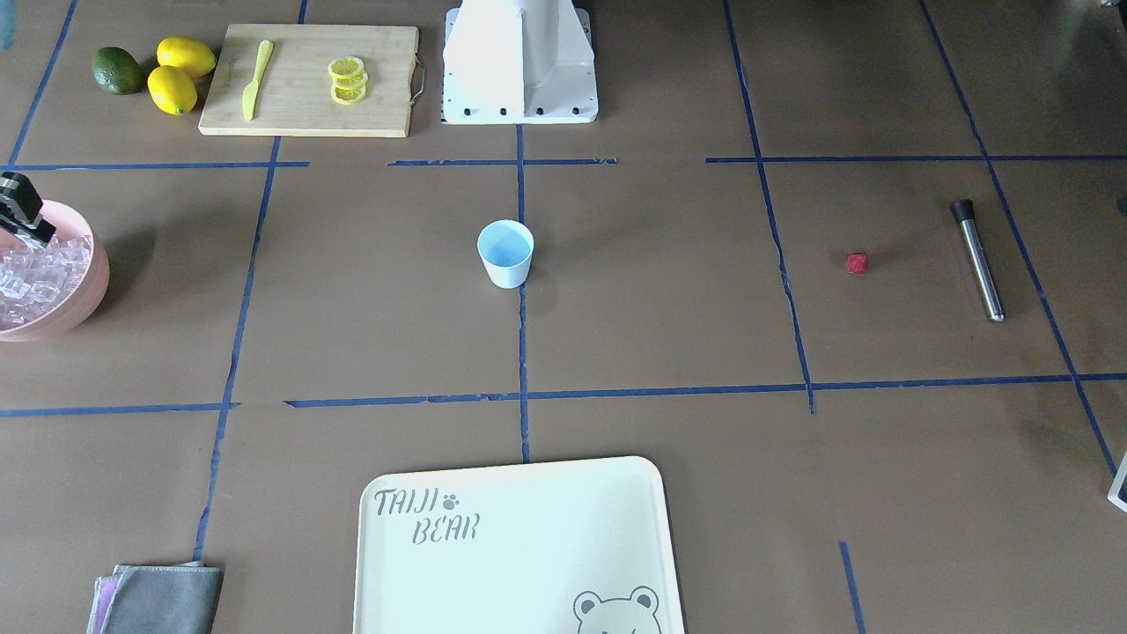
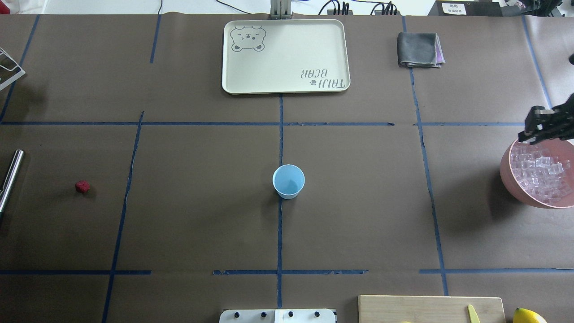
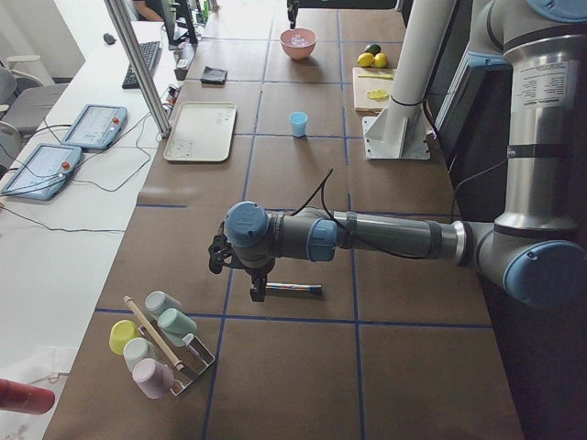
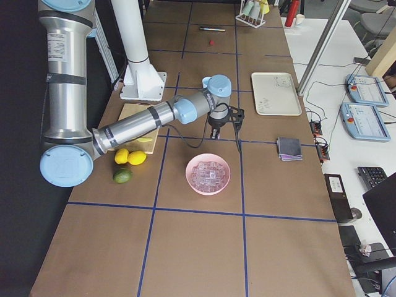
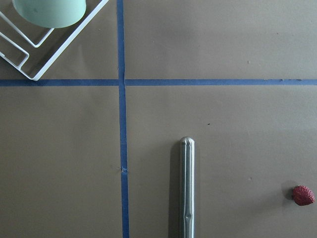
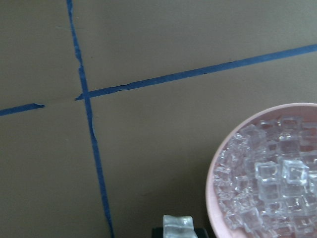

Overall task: Mash ice and strawberries in cup
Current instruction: 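Carry the ice cube with the right gripper over the light-blue cup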

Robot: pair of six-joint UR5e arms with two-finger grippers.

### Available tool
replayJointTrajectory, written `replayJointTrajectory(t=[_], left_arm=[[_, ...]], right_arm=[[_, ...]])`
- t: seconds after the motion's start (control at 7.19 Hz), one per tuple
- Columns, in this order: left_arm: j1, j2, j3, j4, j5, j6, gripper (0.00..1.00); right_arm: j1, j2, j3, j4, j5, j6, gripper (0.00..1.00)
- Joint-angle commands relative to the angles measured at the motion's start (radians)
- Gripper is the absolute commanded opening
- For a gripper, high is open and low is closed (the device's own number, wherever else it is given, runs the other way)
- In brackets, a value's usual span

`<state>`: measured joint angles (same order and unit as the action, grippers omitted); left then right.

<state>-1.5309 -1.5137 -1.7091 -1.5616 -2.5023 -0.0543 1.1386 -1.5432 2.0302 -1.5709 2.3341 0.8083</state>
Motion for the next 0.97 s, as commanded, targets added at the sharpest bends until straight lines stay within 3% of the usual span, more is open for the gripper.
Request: replayJointTrajectory(t=[0.0, 0.28, 0.56, 0.7, 0.84], left_arm=[[0.000, 0.001, 0.002, 0.000, 0.000, 0.001, 1.00], [0.000, 0.003, 0.002, 0.002, 0.000, -0.001, 1.00], [0.000, 0.001, 0.002, 0.002, 0.000, -0.001, 1.00], [0.000, 0.001, 0.003, 0.002, 0.000, -0.001, 1.00], [0.000, 0.001, 0.005, 0.003, 0.002, -0.001, 1.00]], right_arm=[[-0.161, 0.261, 0.007, -0.218, -0.059, 0.041, 0.00], [-0.389, 0.496, -0.048, -0.299, -0.206, 0.254, 0.00], [-0.500, 0.767, -0.291, -0.290, -0.261, 0.424, 0.00], [-0.540, 0.852, -0.420, -0.211, -0.313, 0.484, 0.00], [-0.572, 0.853, -0.464, -0.164, -0.332, 0.511, 0.00]])
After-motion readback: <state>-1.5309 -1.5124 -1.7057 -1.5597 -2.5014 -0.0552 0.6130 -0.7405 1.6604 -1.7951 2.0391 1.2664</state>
